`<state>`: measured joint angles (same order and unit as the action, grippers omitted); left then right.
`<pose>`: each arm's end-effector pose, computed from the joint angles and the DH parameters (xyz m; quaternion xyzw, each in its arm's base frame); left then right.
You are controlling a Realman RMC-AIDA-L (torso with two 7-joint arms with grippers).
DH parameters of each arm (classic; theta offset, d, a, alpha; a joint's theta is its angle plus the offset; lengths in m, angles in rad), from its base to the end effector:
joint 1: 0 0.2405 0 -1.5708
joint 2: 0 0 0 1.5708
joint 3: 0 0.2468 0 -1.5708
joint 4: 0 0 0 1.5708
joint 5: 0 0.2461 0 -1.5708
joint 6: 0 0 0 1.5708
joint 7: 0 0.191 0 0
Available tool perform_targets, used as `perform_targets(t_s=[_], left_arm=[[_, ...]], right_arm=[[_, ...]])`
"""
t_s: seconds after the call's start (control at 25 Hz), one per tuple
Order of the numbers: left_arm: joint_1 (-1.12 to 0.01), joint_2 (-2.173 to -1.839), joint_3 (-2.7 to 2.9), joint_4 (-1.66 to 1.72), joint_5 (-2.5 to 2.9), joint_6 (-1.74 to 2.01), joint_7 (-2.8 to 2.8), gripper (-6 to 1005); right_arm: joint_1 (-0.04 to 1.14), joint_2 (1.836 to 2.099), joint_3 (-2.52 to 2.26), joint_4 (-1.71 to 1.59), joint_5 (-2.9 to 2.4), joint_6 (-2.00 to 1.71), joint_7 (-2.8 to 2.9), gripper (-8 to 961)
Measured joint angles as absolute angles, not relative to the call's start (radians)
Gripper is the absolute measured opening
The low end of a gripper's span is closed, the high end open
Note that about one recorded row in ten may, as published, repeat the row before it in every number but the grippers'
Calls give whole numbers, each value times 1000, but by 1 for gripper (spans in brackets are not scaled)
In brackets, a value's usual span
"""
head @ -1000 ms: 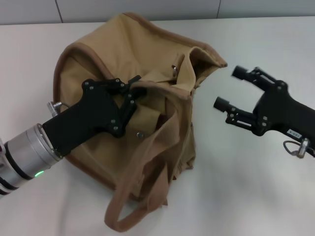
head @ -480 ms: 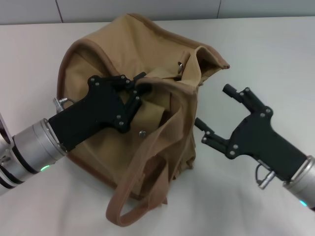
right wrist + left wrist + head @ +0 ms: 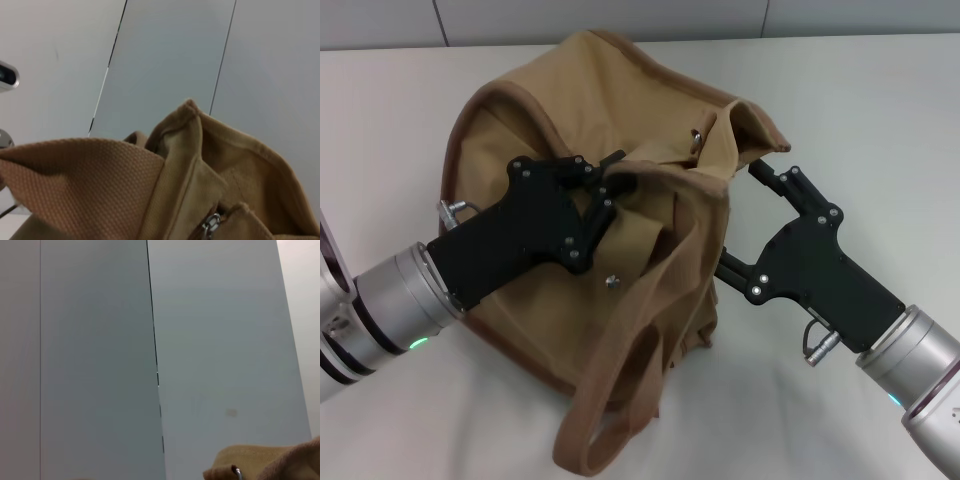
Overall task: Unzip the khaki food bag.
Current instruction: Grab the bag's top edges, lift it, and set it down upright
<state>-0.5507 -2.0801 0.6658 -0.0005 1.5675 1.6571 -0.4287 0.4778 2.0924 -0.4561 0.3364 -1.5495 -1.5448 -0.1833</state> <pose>-0.2273 0.3156 -0.0941 -0.8631 -0.0398 -0.4345 0.2544 0.2421 0.2792 -0.1356 -0.8331 0.0113 0.3543 0.4245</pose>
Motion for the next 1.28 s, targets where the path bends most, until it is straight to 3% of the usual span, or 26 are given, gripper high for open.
perform_targets(t_s=[0.12, 0.32, 0.48, 0.88, 1.08, 1.28], left_arm=[[-550, -2080, 666, -1, 1568, 1656, -427, 68], [-545, -2080, 666, -3, 1568, 1654, -429, 70], [-542, -2080, 666, -4, 1567, 1654, -433, 71], [-541, -2080, 666, -12, 1566, 1652, -430, 73], [-541, -2080, 666, -14, 1567, 1653, -429, 74], [-541, -2080, 664, -23, 1567, 1659, -428, 75]], right_arm=[[481, 2092, -456, 340, -1551, -1550, -172, 835], [478, 2092, -455, 341, -1551, -1561, -164, 698], [475, 2092, -460, 343, -1564, -1571, -164, 462], [473, 2092, -452, 339, -1629, -1575, -163, 212], [469, 2092, -444, 341, -1629, -1579, -163, 91], [468, 2092, -441, 343, -1629, -1579, -163, 39]])
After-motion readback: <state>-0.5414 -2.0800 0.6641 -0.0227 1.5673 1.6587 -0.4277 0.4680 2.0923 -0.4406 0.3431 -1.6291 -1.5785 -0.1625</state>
